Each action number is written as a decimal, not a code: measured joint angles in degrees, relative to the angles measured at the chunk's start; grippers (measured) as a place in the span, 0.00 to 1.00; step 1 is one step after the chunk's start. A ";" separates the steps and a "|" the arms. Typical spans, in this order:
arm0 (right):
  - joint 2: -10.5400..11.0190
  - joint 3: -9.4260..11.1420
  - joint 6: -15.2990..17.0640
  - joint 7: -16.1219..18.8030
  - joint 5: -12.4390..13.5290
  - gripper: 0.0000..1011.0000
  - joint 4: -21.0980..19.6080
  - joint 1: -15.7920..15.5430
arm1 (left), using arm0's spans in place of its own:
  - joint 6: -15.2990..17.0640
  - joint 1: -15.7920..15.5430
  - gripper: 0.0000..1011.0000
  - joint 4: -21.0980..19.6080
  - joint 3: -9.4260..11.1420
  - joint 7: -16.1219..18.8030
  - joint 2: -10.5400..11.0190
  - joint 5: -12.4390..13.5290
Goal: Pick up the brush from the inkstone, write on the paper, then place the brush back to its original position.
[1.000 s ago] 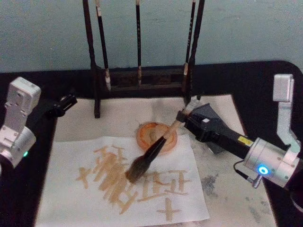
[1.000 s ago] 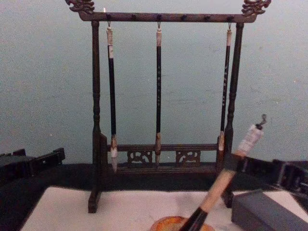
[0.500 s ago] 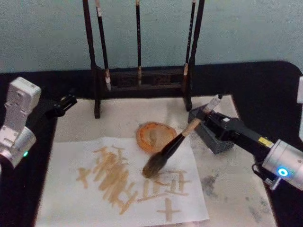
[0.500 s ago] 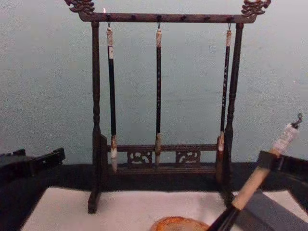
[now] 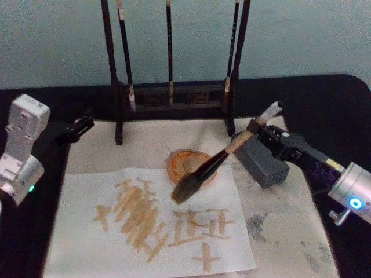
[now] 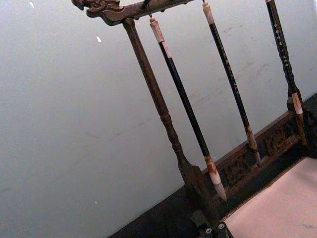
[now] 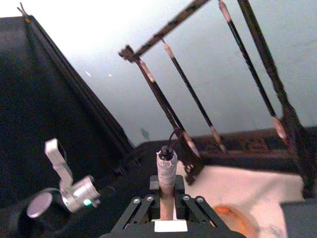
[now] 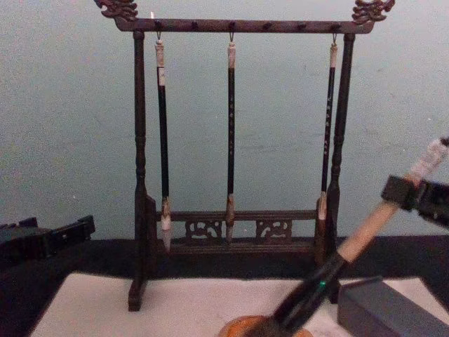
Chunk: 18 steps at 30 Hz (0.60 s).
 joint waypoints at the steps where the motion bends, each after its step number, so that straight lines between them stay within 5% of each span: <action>1: -0.17 -0.06 0.00 0.13 0.26 0.16 0.00 0.22 | 0.00 0.00 0.99 0.00 0.00 0.00 0.00 0.00; 18: -5.17 -0.89 2.45 0.07 10.37 0.16 7.16 6.19 | 0.00 0.00 0.99 0.00 0.00 0.00 0.00 0.00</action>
